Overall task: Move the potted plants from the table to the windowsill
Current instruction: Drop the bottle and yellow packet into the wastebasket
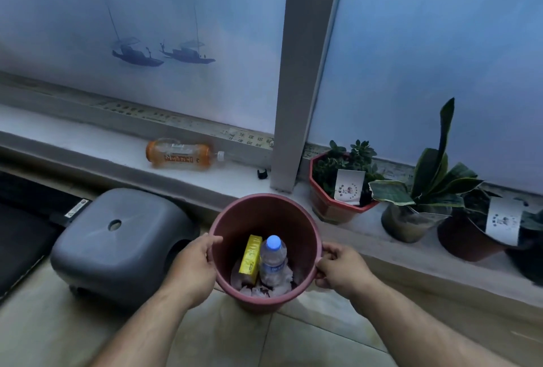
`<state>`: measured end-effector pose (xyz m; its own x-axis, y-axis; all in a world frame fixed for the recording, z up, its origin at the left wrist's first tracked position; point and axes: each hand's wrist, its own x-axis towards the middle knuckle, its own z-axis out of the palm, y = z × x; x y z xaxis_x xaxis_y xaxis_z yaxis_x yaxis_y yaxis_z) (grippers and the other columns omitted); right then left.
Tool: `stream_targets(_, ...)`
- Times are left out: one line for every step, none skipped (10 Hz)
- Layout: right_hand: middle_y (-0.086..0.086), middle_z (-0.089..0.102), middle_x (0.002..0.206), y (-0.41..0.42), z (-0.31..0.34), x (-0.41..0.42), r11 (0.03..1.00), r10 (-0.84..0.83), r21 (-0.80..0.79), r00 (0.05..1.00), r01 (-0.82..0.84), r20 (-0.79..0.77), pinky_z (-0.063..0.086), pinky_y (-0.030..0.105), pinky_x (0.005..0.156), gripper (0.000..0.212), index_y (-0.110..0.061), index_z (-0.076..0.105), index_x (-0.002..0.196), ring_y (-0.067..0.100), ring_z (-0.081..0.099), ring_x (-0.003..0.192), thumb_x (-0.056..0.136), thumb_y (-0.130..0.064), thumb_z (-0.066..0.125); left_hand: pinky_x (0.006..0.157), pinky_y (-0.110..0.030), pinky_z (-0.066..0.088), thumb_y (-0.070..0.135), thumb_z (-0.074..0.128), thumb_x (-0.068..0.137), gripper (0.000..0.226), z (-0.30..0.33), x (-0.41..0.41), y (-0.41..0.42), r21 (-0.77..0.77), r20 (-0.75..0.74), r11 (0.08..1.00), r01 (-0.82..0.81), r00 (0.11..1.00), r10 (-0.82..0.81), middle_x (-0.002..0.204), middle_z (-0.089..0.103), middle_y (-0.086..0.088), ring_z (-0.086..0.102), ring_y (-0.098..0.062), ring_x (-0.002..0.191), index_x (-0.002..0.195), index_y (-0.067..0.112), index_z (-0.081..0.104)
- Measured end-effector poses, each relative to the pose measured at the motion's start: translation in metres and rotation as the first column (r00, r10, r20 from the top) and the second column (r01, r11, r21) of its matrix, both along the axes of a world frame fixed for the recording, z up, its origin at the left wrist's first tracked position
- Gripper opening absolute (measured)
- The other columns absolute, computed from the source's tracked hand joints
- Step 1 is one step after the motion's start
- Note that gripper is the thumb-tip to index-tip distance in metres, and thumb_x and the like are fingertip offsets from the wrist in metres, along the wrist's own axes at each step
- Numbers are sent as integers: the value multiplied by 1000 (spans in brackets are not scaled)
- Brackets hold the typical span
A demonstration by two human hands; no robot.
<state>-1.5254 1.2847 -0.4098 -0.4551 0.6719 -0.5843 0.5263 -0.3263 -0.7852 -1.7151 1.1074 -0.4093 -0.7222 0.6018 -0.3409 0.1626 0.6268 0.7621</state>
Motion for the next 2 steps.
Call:
stream_targets(15,50,72,-4,-4,3,1000,0,12,999,0,-52,46,30,53,33,-9,70,104,19,48,57,97,12,45,76,-16,51,-2,54,94,39,-5,5,0,36,-36,999,12,999,-10,114,57,24,61,-5,100,89,34,65)
stream_targets(5,59,62,-7,-5,6,998,22,56,999,-19,-42,47,20,50,33,-10,72,109,10,53,49,98,8,47,99,-29,48,-4,50,93,42,-8,2,-3,-49,-61,998,38,997,-41,146,49,4,51,-16,128,125,21,63)
